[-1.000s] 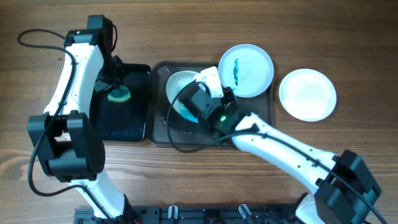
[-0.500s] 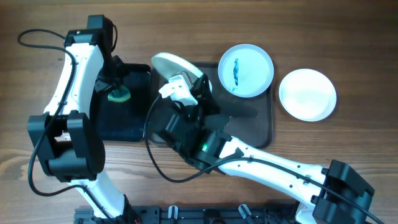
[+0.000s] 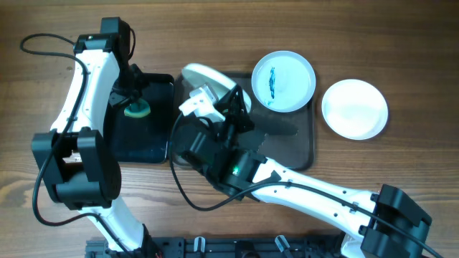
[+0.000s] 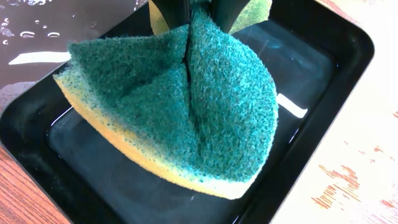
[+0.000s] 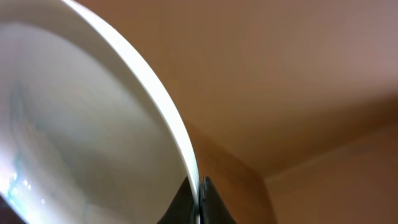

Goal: Clean dirty plates on tray and stack at the side
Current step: 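Lift the second plate with the right gripper and tilt it up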

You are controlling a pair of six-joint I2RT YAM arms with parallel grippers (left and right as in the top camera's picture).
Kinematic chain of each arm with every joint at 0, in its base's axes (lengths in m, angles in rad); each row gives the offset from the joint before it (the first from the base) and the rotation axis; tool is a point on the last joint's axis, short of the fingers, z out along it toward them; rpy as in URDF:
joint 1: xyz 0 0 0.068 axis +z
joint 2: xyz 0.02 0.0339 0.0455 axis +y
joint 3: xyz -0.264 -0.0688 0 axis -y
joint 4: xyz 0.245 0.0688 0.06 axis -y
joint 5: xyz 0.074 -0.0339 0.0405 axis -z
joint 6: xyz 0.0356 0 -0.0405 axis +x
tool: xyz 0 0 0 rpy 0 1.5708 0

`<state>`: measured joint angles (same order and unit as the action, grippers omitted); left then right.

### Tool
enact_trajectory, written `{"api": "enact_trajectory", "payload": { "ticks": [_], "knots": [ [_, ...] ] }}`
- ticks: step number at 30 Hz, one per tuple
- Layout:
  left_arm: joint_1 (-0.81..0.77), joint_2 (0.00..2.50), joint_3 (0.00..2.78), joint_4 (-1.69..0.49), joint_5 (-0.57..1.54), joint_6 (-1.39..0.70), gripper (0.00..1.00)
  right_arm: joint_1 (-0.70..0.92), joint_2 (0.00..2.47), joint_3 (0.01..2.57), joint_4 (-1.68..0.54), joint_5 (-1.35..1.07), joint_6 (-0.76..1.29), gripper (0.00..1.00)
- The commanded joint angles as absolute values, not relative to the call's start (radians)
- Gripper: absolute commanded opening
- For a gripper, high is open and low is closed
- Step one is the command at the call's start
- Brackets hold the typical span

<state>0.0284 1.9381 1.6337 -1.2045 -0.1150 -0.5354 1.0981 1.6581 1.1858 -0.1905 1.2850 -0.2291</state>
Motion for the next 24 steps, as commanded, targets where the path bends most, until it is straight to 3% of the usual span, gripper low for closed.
{"api": "enact_trajectory", "payload": {
  "ticks": [1,4,8,14,24],
  "knots": [
    [0.031,1.924,1.64,-1.201,-0.132,-0.524,0.04,1.08,1.639,1.196,-0.345,1.024,0.024,0.04],
    [0.031,1.924,1.64,-1.201,-0.132,-0.524,0.04,1.039,1.615,1.202,-0.464,0.822,0.211,0.04],
    [0.031,1.924,1.64,-1.201,-0.132,-0.523,0.04,0.952,1.521,1.206,-0.496,0.491,0.311,0.04],
    [0.031,1.924,1.64,-1.203,-0.131,-0.524,0.04,0.669,1.394,1.206,-0.547,0.099,0.423,0.04],
    [0.031,1.924,1.64,-1.205,-0.131,-0.524,0.04,0.156,1.367,1.204,-0.73,-0.119,0.582,0.04]
  ]
}}
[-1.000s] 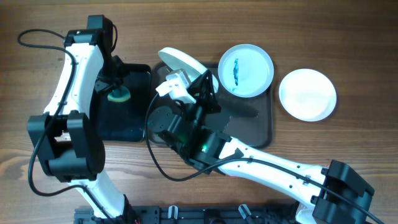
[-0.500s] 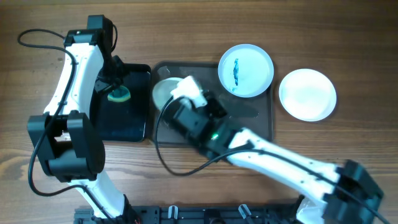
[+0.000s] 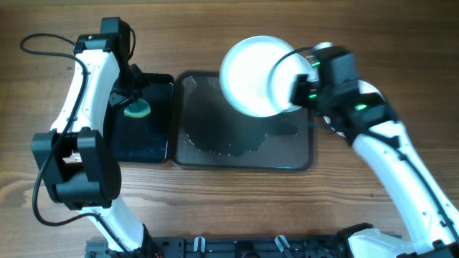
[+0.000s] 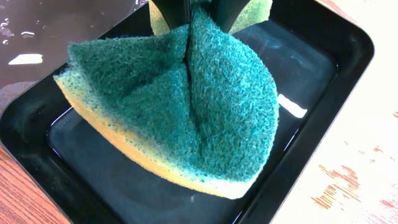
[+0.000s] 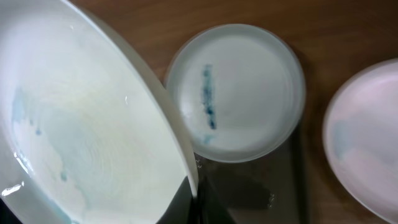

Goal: Clean dirty plates on tray and stack at the side
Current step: 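Lift the second plate with the right gripper and tilt it up, then set the plate onto the first plate right of the tray, then release the plate and move the right gripper to the back plate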

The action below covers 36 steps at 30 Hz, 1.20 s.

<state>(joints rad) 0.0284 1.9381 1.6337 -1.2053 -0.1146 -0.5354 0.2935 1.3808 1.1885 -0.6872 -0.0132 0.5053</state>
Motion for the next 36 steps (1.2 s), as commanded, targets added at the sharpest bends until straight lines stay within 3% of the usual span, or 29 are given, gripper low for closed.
{"api": "enact_trajectory", "payload": {
  "ticks": [1,5,11,25,28,36],
  "knots": [
    [0.03,1.924,1.64,-1.205,-0.131,-0.524,0.04,0.105,1.369,1.203,-0.749,-0.115,0.583,0.04],
    [0.03,1.924,1.64,-1.203,-0.131,-0.524,0.04,-0.112,1.417,1.202,-0.784,-0.107,0.579,0.04],
    [0.03,1.924,1.64,-1.202,-0.131,-0.523,0.04,-0.29,1.555,1.202,-0.799,-0.088,0.572,0.04],
    [0.03,1.924,1.64,-1.201,-0.131,-0.524,0.04,-0.364,1.761,1.202,-0.828,0.01,0.518,0.04],
    [0.03,1.924,1.64,-1.201,-0.131,-0.523,0.04,-0.364,1.761,1.202,-0.833,0.008,0.48,0.21],
    [0.03,1.924,1.64,-1.201,-0.132,-0.523,0.04,-0.36,1.754,1.222,-0.867,-0.111,0.392,0.3]
  ]
}}
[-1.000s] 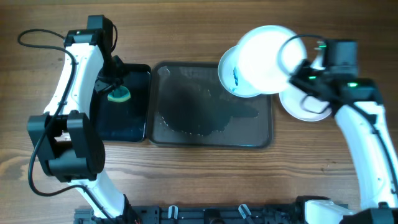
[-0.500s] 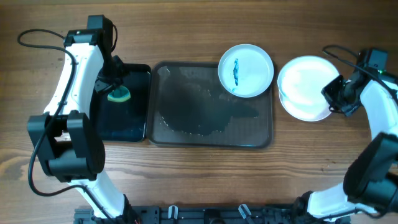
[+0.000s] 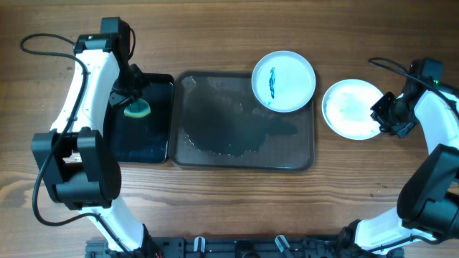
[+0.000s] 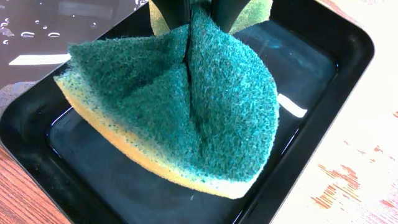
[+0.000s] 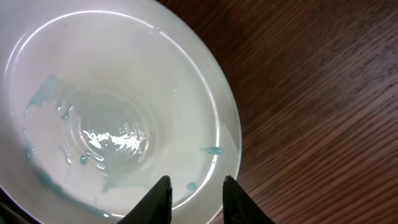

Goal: Clean dirty plates on tray and stack at the side
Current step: 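Release the plate and move the right gripper to the back plate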

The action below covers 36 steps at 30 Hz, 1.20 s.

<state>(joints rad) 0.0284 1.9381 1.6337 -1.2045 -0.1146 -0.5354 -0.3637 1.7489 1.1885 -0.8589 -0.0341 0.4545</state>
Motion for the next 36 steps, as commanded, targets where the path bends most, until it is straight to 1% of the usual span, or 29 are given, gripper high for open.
{"api": "enact_trajectory", "payload": {
  "ticks": [1,2,6,7,9,13,17,21,25,26,29,36],
  "knots": [
    [0.03,1.924,1.64,-1.201,-0.132,-0.523,0.04,-0.356,1.754,1.233,-0.87,-0.14,0.376,0.31],
    [0.03,1.924,1.64,-1.201,-0.131,-0.523,0.04,-0.35,1.754,1.245,-0.87,-0.175,0.352,0.31],
    [0.03,1.924,1.64,-1.201,-0.132,-0.523,0.04,-0.276,1.754,1.308,-0.874,-0.305,0.197,0.39],
    [0.03,1.924,1.64,-1.201,-0.131,-0.524,0.04,-0.215,1.754,1.343,-0.872,-0.314,0.153,0.44],
    [0.03,1.924,1.64,-1.201,-0.131,-0.523,0.04,-0.147,1.756,1.366,-0.847,-0.307,0.13,0.49],
    [0.03,1.924,1.64,-1.201,-0.131,-0.523,0.04,-0.022,1.777,1.388,-0.761,-0.237,0.131,0.51],
    [0.03,1.924,1.64,-1.201,-0.132,-0.522,0.04,0.032,1.838,1.43,-0.739,-0.201,0.109,0.51],
    [0.03,1.924,1.64,-1.2,-0.132,-0.501,0.04,0.033,1.942,1.523,-0.757,-0.197,0.051,0.51],
    [0.03,1.924,1.64,-1.201,-0.132,-0.501,0.04,0.033,2.0,1.542,-0.711,-0.151,0.016,0.5],
    [0.03,1.924,1.64,-1.201,-0.132,-0.501,0.04,0.033,2.008,1.541,-0.702,-0.152,0.004,0.49],
    [0.03,1.924,1.64,-1.201,-0.132,-0.501,0.04,0.033,2.039,1.541,-0.67,-0.123,-0.004,0.44],
    [0.03,1.924,1.64,-1.201,-0.132,-0.501,0.04,0.033,2.087,1.54,-0.64,-0.131,-0.016,0.41]
  ]
}}
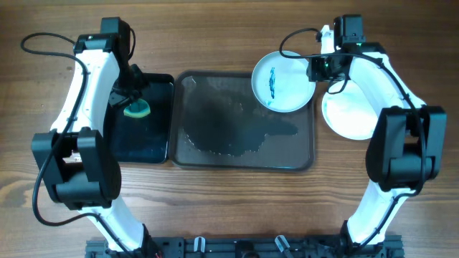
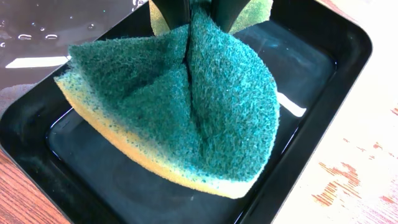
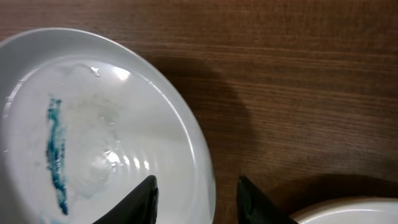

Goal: Clean dirty plates on tray and stack at the side
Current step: 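Release the plate and move the right gripper to the back plate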

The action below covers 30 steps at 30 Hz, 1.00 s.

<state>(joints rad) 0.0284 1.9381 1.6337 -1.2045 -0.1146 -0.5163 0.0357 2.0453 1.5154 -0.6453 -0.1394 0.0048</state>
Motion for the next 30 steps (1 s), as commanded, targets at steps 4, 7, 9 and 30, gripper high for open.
{"api": "enact_trajectory", "payload": {
  "ticks": [4,7,9,30],
  "knots": [
    [0.03,1.924,1.64,-1.201,-0.132,-0.501,0.04,0.033,2.104,1.538,-0.636,-0.14,-0.016,0.4],
    [0.03,1.924,1.64,-1.201,-0.132,-0.501,0.04,0.033,2.104,1.533,-0.625,-0.151,-0.012,0.35],
    [0.03,1.924,1.64,-1.201,-0.132,-0.501,0.04,0.034,2.104,1.531,-0.62,-0.164,-0.002,0.31],
    [0.03,1.924,1.64,-1.201,-0.132,-0.501,0.04,0.033,2.105,1.477,-0.593,-0.163,-0.004,0.12]
  ]
}}
